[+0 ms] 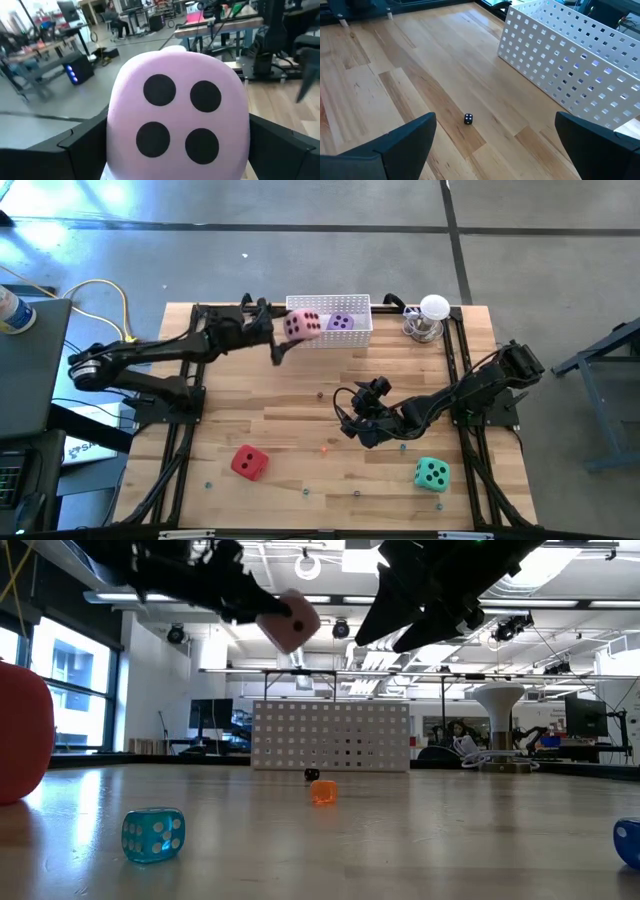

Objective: Pick & Place Dice
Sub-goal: Put the large pink dice into the white bin

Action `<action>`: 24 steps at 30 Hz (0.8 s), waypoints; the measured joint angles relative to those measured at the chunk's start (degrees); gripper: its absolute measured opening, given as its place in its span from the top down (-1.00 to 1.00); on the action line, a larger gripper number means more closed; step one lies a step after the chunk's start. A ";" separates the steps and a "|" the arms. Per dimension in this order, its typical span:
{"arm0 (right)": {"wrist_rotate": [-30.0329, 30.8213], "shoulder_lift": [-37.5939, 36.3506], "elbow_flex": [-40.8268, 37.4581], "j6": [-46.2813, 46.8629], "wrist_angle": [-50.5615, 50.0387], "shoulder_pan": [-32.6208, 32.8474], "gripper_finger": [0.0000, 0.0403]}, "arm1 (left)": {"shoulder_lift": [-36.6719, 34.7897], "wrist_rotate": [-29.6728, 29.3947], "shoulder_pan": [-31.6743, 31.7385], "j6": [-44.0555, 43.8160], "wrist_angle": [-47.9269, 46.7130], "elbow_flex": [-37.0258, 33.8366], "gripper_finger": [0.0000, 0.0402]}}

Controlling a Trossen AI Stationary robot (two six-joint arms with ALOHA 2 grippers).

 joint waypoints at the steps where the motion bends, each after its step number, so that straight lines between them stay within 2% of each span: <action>1: 0.00 0.00 0.00 0.00 0.00 0.00 -0.99 | 1.30 1.86 1.37 -0.58 1.34 0.00 -0.86; 5: 0.02 0.00 0.00 -0.94 0.04 -0.32 -0.99 | 7.42 4.92 5.61 -3.10 8.21 0.37 -0.86; 9: -0.05 0.00 0.00 -0.94 0.02 -1.13 -0.99 | 12.69 4.99 8.10 -6.96 6.81 4.42 -0.86; 18: -0.11 3.39 -0.02 -1.41 1.43 -2.01 -0.99 | 17.11 6.46 9.07 -3.02 -19.19 18.81 -0.86; 24: 1.92 7.09 -0.02 -2.91 6.16 -2.45 -0.99 | 17.66 4.74 10.97 -1.29 -24.99 21.72 -0.86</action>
